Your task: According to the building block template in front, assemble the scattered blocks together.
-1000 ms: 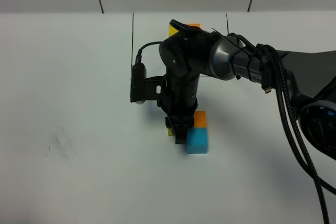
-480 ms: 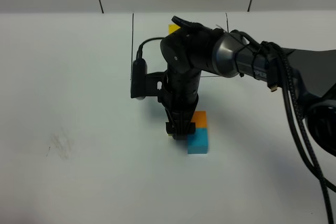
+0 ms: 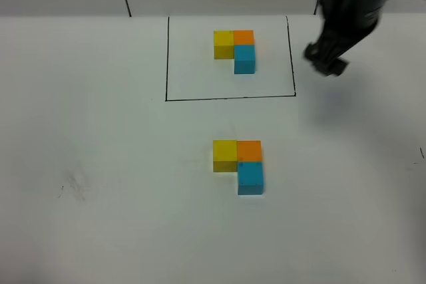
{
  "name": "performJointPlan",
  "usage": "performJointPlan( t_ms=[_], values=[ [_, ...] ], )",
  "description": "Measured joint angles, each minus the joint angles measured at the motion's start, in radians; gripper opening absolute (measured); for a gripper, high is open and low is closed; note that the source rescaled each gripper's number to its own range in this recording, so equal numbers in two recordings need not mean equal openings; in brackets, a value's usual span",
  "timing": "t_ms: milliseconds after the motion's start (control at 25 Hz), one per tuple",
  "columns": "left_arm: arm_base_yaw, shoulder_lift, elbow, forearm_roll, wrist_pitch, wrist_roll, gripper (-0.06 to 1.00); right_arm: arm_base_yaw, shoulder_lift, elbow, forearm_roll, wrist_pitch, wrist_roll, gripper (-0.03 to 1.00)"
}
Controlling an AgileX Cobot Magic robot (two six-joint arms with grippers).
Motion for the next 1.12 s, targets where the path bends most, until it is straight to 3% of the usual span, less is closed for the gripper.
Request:
performJointPlan(
  t_ms=[240,520,760,960,1120],
  values=[
    [0.0,0.0,0.0,0.0,0.0,0.0,0.57,-0.264,-0.267,0.039,-0.035,0.068,0.017,0.97],
    [0.0,0.0,0.0,0.0,0.0,0.0,0.57,-0.469,-0.709,0.323,-0.048,0.079,0.07,0.95],
    [0.0,0.0,0.0,0.0,0.0,0.0,0.57,-0.492,-1.121,0.565,-0.024,0.085,0.071,0.93],
    [0.0,0.0,0.0,0.0,0.0,0.0,0.57,-0.456,-1.426,0.752,0.073,0.091,0.133,0.92],
    [0.0,0.0,0.0,0.0,0.0,0.0,0.57,-0.435,-1.593,0.874,0.149,0.026,0.193,0.91]
  ],
)
